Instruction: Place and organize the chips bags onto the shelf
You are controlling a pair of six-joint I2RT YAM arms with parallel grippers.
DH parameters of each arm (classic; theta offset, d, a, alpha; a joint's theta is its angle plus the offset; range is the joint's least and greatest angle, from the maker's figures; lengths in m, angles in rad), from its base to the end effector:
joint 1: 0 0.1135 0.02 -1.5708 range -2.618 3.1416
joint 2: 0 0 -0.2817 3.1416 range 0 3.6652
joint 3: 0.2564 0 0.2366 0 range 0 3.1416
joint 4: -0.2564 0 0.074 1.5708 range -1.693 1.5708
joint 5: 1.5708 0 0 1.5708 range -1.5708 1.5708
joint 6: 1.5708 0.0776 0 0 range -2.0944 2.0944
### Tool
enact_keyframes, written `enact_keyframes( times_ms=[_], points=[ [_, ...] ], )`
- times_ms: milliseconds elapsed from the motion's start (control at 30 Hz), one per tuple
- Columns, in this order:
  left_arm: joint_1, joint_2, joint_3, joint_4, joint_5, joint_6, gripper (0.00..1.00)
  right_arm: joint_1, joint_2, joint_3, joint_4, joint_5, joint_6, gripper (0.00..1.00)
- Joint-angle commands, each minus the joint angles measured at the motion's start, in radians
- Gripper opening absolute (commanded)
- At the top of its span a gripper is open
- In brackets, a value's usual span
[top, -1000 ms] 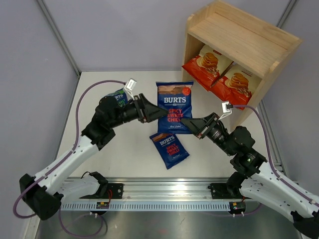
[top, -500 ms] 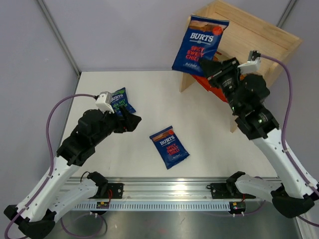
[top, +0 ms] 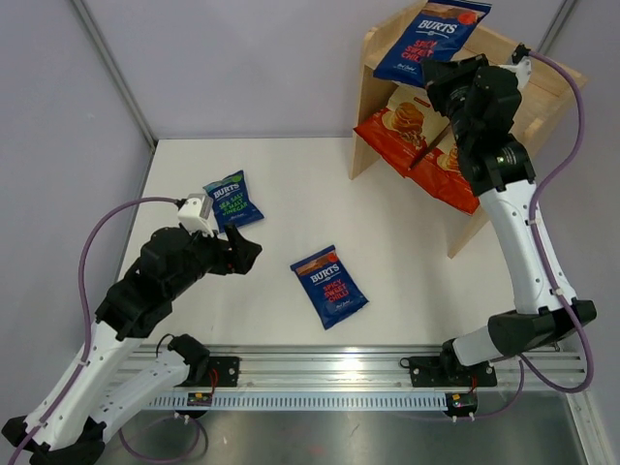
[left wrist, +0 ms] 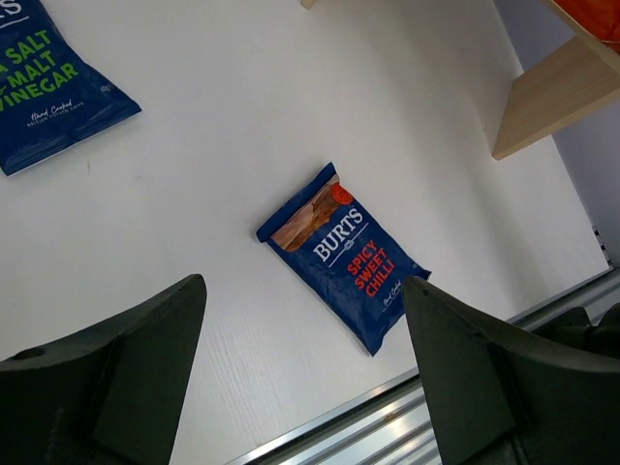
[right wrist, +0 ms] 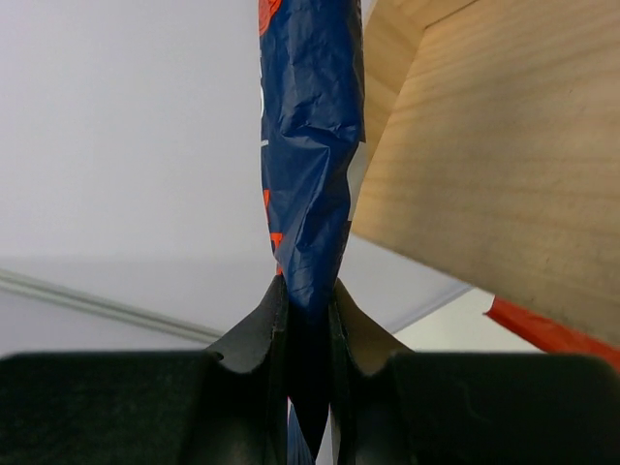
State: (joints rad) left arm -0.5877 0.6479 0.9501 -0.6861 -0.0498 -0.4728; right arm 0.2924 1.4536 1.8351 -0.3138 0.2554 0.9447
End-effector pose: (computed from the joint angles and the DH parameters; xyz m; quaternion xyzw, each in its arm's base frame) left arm 0.1157 -0.0725 0.3522 0.0337 0.8282 -0.2649 0.4927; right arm 0.3177 0.0752 0.5443 0.3051 0.6117 0.3494 0.6408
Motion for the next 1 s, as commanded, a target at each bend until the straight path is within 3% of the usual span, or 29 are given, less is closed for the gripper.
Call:
enact_keyframes(
  times_ms=[0,100,333,567,667,700,800,833,967],
  points=[
    [0.003,-0.033,-0.017,0.003,0.002,0.028,0.86,-0.051,0.065,0.091,0.004,0.032,0.089,0.07],
    [0.003,-0.048,-0.039,0.003,0.007,0.030,0.86,-0.064,0.126,0.096,0.100,0.033,0.106,0.08],
    [0.003,-0.070,-0.066,0.003,0.001,0.040,0.87,-0.070,0.278,0.285,-0.004,0.042,0.166,0.12],
    [0.003,-0.085,-0.088,0.003,-0.007,0.046,0.87,-0.070,0.318,0.323,-0.096,0.127,0.249,0.18],
    [0.003,-0.074,-0.093,0.008,-0.002,0.046,0.87,-0.071,0.359,0.403,-0.169,0.087,0.206,0.29],
    [0.003,-0.071,-0.093,0.011,0.005,0.048,0.87,-0.070,0.404,0.503,-0.212,0.076,0.189,0.39],
    [0.003,-0.067,-0.096,0.010,0.013,0.048,0.86,-0.070,0.484,0.683,-0.382,0.050,0.118,0.49],
    [0.003,-0.065,-0.096,0.010,0.013,0.048,0.87,-0.070,0.491,0.700,-0.418,0.038,0.102,0.56],
    [0.003,-0.068,-0.091,0.000,0.027,0.049,0.86,-0.070,0.493,0.701,-0.450,0.024,0.019,0.63]
  ],
)
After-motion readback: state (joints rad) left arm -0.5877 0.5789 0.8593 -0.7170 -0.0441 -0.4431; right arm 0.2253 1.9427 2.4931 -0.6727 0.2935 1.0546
